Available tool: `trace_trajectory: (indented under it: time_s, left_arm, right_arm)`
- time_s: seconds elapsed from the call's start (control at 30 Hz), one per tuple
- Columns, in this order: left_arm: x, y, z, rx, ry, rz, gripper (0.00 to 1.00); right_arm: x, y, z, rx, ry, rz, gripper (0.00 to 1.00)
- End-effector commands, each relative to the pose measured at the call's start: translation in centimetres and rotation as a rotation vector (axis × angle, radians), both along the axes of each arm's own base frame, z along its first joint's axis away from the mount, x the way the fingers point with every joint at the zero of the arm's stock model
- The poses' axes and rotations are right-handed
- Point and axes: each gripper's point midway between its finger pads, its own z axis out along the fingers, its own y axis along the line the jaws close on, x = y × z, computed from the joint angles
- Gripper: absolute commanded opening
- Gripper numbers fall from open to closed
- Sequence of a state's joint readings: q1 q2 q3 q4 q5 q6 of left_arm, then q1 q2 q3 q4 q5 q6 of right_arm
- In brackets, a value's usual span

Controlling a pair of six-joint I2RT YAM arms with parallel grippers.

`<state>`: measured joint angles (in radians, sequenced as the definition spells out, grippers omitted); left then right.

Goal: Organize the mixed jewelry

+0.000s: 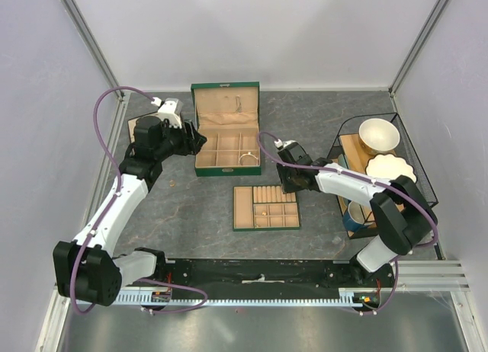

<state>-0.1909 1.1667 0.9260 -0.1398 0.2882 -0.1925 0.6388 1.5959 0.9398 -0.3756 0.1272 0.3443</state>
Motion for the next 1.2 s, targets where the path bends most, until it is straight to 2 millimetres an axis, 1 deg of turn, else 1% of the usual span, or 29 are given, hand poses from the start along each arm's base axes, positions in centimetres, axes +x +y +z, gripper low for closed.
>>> trace_trajectory:
  time_s: [0.0,0.13,0.33,0.37,0.43,0.5,0.53,0.6,0.67,0.7,0.73,0.77,0.8,0.83,0.87,0.9,0.93,0.97,1.0,1.03,1.07,1.1,1.17]
  left_arm:
    - [0.3,0.6,1.9,0.023,-0.083,0.009,0.62]
    - [0.3,0.7,2.1,0.026,-0.088,0.013,0.62]
    - [0.2,1.4,1.8,0.075,-0.08,0.022,0.63]
    - [0.1,1.5,2.0,0.102,-0.086,0.007,0.64]
    - [-0.4,1.7,1.3,0.14,-0.057,-0.011,0.66]
    - [-0.6,2.3,1.1,0.179,-0.049,-0.016,0.67]
    - [-1.0,2.7,0.6,0.214,-0.035,-0.023,0.68]
    - [-1.3,3.6,-0.3,0.275,-0.021,-0.03,0.68]
    - [-1.8,4.7,-1.7,0.354,0.01,-0.037,0.7]
    - [-1.9,5.1,-2.2,0.382,0.019,-0.037,0.71]
    - [-2.5,5.6,-3.3,0.41,0.049,-0.052,0.72]
    - [-2.7,6.0,-4.0,0.466,0.049,-0.087,0.74]
    - [-2.9,6.5,-4.7,0.488,0.061,-0.104,0.75]
    - [-3.4,6.9,-5.9,0.513,0.083,-0.128,0.75]
    - [-3.5,7.9,-6.8,0.563,0.09,-0.154,0.75]
    - [-3.7,8.2,-7.4,0.575,0.097,-0.182,0.75]
    - [-3.8,8.8,-8.1,0.616,0.095,-0.216,0.75]
    - [-4.0,9.9,-8.7,0.627,0.112,-0.219,0.75]
    - [-4.0,9.5,-9.4,0.621,0.118,-0.266,0.75]
    - [-3.8,10.6,-9.8,0.641,0.121,-0.271,0.75]
    - [-4.2,11.2,-10.4,0.64,0.149,-0.286,0.75]
    - [-4.1,11.1,-11.0,0.633,0.159,-0.314,0.74]
    - [-4.2,11.8,-12.0,0.662,0.174,-0.345,0.73]
  right_arm:
    - [1.4,1.6,4.0,0.077,-0.088,0.022,0.38]
    - [1.6,1.7,4.9,0.087,-0.104,0.026,0.37]
    - [2.4,1.8,7.2,0.096,-0.157,0.049,0.37]
    - [2.8,1.9,8.0,0.103,-0.175,0.054,0.37]
    - [3.2,2.1,9.4,0.104,-0.209,0.086,0.39]
    - [3.9,2.4,11.5,0.119,-0.263,0.101,0.4]
    - [4.0,2.4,12.2,0.12,-0.279,0.108,0.42]
    - [4.5,2.7,14.2,0.138,-0.333,0.125,0.43]
    - [4.8,2.9,15.6,0.147,-0.368,0.139,0.46]
    - [5.0,2.9,15.9,0.148,-0.377,0.143,0.48]
    - [5.0,3.0,16.1,0.151,-0.383,0.148,0.51]
    - [5.1,3.1,16.4,0.149,-0.392,0.161,0.53]
    - [5.2,3.1,16.5,0.15,-0.393,0.166,0.59]
    - [5.1,3.4,16.5,0.155,-0.394,0.176,0.62]
    - [5.1,3.4,16.3,0.151,-0.39,0.185,0.65]
    - [5.2,3.5,16.2,0.148,-0.392,0.194,0.69]
    - [5.2,3.7,16.1,0.15,-0.389,0.204,0.7]
    - [5.2,3.8,15.8,0.15,-0.382,0.209,0.71]
    - [5.2,4.0,15.7,0.147,-0.38,0.218,0.72]
    - [5.4,3.9,15.6,0.144,-0.38,0.215,0.72]
    - [5.4,4.0,15.3,0.141,-0.374,0.221,0.73]
    - [5.4,4.0,15.2,0.138,-0.373,0.225,0.73]
    - [5.6,4.1,15.0,0.133,-0.37,0.231,0.73]
